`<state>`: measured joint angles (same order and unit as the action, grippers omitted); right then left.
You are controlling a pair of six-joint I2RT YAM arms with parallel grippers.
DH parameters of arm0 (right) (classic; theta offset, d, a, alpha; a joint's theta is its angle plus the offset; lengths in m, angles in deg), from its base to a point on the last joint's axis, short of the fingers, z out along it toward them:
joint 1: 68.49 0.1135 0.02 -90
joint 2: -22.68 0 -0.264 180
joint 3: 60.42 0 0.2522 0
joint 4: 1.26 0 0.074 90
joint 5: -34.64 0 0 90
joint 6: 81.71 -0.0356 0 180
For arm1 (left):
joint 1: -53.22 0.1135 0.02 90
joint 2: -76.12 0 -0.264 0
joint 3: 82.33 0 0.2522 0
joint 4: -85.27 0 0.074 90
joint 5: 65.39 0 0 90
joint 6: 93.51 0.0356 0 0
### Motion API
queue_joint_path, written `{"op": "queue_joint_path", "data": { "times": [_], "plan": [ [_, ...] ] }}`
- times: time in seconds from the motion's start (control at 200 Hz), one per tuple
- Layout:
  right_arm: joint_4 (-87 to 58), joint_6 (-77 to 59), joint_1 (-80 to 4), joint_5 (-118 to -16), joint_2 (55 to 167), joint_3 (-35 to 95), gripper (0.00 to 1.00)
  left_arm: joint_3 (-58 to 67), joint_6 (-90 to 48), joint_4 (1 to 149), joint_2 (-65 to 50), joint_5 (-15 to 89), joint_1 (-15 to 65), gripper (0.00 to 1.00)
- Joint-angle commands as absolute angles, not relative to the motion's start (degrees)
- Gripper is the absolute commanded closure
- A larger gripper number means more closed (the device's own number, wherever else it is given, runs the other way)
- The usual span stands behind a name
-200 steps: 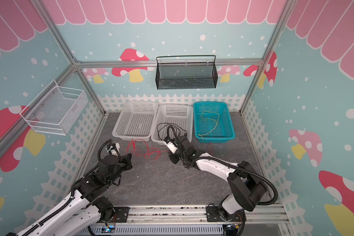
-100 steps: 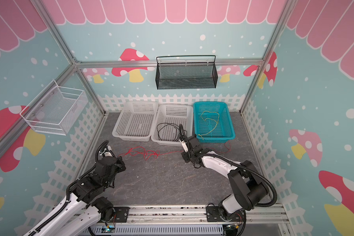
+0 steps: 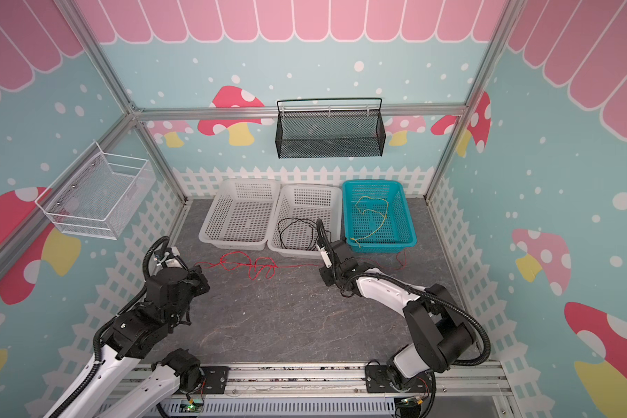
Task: Untangle and sort cables by color
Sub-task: Untie the cable.
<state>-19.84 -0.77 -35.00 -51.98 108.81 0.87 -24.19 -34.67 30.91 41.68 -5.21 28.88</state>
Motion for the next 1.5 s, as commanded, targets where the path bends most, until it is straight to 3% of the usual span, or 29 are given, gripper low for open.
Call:
{"op": "queue_joint_path", "data": {
  "times": [0.0, 0.155, 0.35, 0.525, 0.72, 0.94, 1.351, 1.436, 1.496],
  "plan": [
    [-27.39, -0.88, -37.87, -41.94, 110.35, -2.0, 1.0, -18.88, -32.04, 29.27, 44.13, -22.71, 32.77, 1.0],
    [-27.33, -0.34, -37.82, -43.93, 109.84, -1.76, 1.0, -15.35, -29.45, 30.42, 43.08, -19.85, 34.23, 1.0],
    [-23.04, 3.79, -35.43, -59.09, 105.92, -1.52, 0.98, -23.18, -33.5, 38.24, 40.94, -0.6, 33.58, 1.0],
    [-23.19, 6.18, -33.79, -67.06, 106.05, 1.3, 0.81, -30.64, -34.14, 41.77, 41.04, -0.7, 26.47, 1.0],
    [-23.34, 8.79, -30.58, -78.7, 105.74, 6.68, 0.42, -33.17, -32.08, 43.8, 42.21, -1.32, 23.58, 1.0],
    [-22.83, 7.2, -27.43, -80.48, 109.68, 12.32, 0.33, -34.63, -32.16, 44.96, 42.32, -1.75, 23.45, 1.0],
    [-19.5, 3.35, -24.78, -84.76, 118.9, 15.08, 0.37, -36.18, -31.82, 46.06, 42.9, -2.76, 23.49, 1.0],
    [-19.59, 2.91, -24.25, -85.0, 120.51, 15.6, 0.49, -36.45, -31.82, 46.28, 43.0, -2.94, 23.51, 1.0],
    [-19.55, 2.5, -24.12, -84.39, 121.11, 15.94, 0.77, -36.56, -31.73, 46.46, 43.1, -3.03, 23.49, 1.0]
  ]
}}
